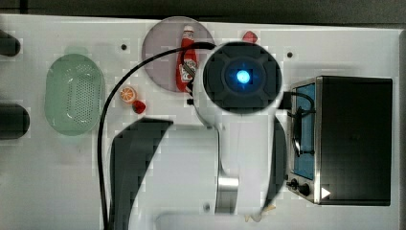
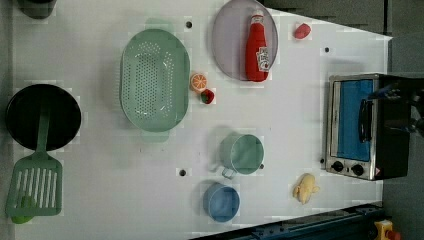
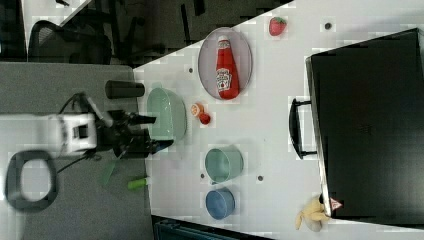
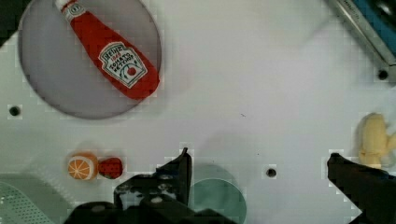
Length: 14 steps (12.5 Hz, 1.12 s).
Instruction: Pick ketchup from plate and place it on table.
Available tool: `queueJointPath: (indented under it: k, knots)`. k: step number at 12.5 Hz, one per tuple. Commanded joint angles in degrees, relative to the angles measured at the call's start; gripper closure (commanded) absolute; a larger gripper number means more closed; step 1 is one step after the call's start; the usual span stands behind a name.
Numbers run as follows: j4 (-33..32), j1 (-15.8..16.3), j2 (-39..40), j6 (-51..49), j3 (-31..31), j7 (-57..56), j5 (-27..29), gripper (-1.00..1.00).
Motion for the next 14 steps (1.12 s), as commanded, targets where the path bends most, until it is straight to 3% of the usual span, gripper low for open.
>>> queueJointPath:
  k: [1, 10, 14]
  knots:
    - [0.5, 0.7, 6.3, 1.6, 2.3, -0.3, 0.2, -1.00]
    - [10.2, 1.4, 25.0, 9.3, 3.5, -24.8, -0.9, -1.00]
    - [15.5, 3.5, 33.5, 16.8, 3.5, -30.4, -5.4, -1.00]
